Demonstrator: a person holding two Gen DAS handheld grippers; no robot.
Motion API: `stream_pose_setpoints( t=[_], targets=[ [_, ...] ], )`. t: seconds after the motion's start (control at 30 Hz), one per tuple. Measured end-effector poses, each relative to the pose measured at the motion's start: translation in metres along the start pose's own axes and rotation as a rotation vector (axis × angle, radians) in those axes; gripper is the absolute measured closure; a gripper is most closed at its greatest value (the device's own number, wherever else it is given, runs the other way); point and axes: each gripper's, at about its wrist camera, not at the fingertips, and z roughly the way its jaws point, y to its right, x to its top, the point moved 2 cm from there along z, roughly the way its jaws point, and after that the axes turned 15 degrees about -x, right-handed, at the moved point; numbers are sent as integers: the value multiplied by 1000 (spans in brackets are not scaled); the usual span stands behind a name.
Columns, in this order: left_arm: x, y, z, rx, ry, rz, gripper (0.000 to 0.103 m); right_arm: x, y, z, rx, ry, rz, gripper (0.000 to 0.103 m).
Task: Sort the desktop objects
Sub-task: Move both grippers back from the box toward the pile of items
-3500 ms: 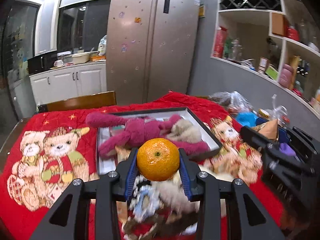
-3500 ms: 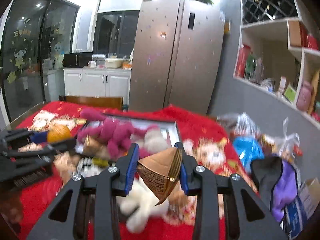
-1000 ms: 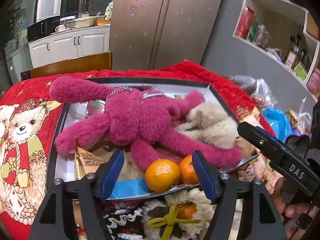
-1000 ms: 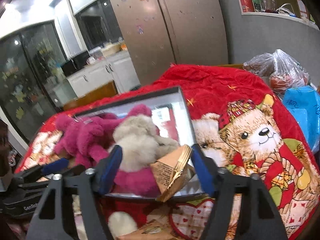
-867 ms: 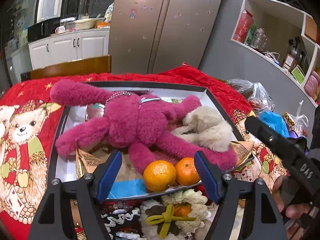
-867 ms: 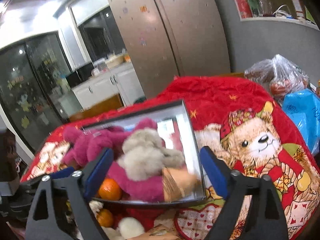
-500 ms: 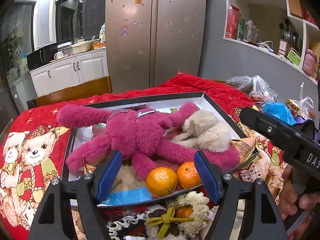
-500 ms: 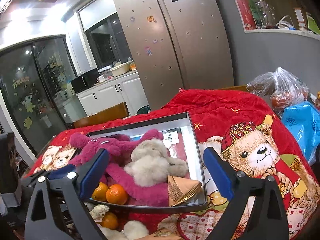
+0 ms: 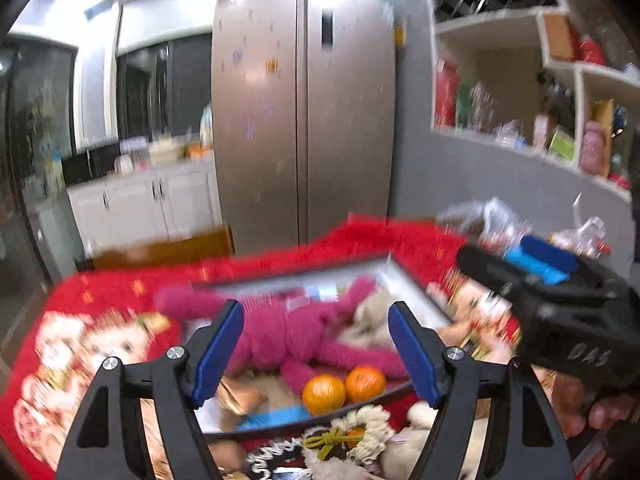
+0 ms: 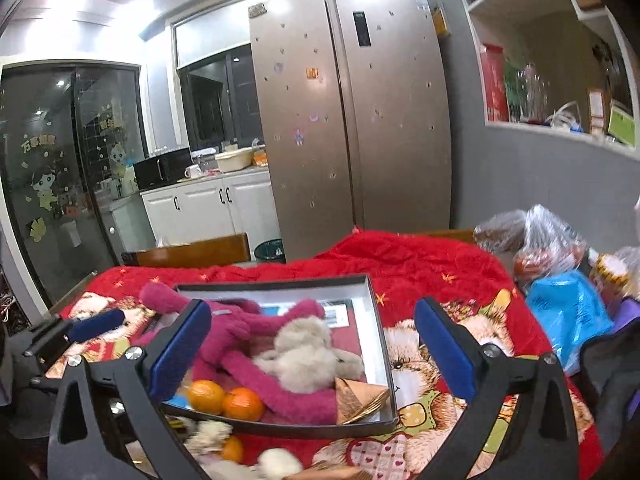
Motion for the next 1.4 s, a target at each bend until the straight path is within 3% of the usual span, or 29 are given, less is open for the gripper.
stream_pose_setpoints(
  t=[0.13,0.2,0.27,0.47,0.63,0.8,0.93,1.0,1.03,1.07,1.1,1.2,1.4],
  targets=[
    [15,23,-67,-9,134,76,17,18,-3,-60,45,99,47,0],
    [13,35,-92,-20,167,105,17,21,-7,-94,29,172,43,0],
    [7,48,-117,-48,195,137,17,21,-13,-129,-2,193,-2,0],
    [-25,53,-153,-121,102,122,17,5,-19,-197,-39,204,-23,0],
    [-78,26,-157,-140,-9,63,17,-25,-17,-228,27,177,-7,0],
    [-121,-18,-143,-102,-51,-122,17,-67,-22,-206,90,61,-39,0],
    [-143,-43,-122,-73,-130,-215,17,-99,-20,-172,79,40,-6,0],
    [-151,-48,-119,-42,-143,-202,17,-112,-13,-151,58,14,26,1],
    [-154,-48,-116,-24,-148,-173,17,-117,-10,-139,50,-60,31,1],
    [-156,-47,-114,-8,-152,-146,17,-120,-5,-132,114,-82,52,1],
    [-157,-46,-112,4,-155,-125,17,-122,-1,-128,126,-83,60,2],
    [-161,-42,-103,-14,-201,-93,17,-127,7,-113,28,-104,32,2],
    [-163,-48,-91,-37,-250,-126,17,-137,12,-93,-6,-141,-14,2]
  ],
)
